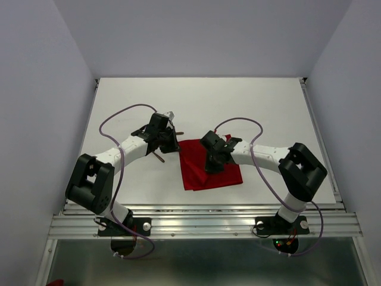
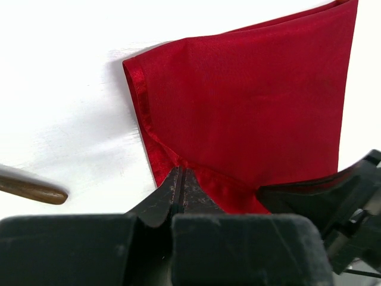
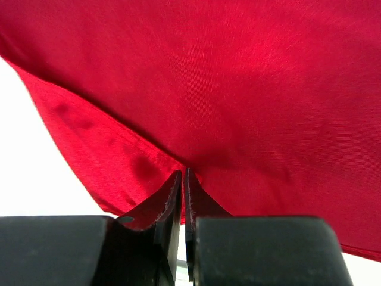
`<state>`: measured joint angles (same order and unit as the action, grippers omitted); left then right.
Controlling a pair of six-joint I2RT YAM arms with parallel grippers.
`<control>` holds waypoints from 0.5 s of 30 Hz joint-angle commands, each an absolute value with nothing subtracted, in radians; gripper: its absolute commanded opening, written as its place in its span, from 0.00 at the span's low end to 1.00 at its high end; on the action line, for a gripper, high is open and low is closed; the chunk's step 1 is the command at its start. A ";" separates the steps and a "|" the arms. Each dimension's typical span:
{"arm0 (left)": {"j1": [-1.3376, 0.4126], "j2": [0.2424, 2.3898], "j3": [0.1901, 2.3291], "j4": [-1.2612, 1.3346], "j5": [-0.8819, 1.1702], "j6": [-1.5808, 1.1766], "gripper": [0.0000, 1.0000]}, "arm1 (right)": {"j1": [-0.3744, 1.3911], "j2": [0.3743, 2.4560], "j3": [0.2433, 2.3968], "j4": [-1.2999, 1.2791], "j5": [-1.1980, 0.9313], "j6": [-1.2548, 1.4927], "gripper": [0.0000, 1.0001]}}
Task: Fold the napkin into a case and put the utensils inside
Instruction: Smooth out the square-folded napkin at the center of the board.
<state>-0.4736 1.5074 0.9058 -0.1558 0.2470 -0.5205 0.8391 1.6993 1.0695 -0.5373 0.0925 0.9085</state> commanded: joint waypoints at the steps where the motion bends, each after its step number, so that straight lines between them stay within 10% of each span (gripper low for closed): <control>1: -0.472 1.485 0.913 -0.146 0.249 -0.505 0.00 | 0.877 1.739 1.101 -0.531 0.080 0.911 0.11; 15: -0.471 1.471 0.910 -0.149 0.210 -0.511 0.00 | 1.043 1.878 1.358 -0.559 0.067 0.818 0.09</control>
<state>-0.4736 1.5059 0.9054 -0.1551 0.2264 -0.5213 1.0145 1.8881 1.3067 -0.5591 0.0635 0.8623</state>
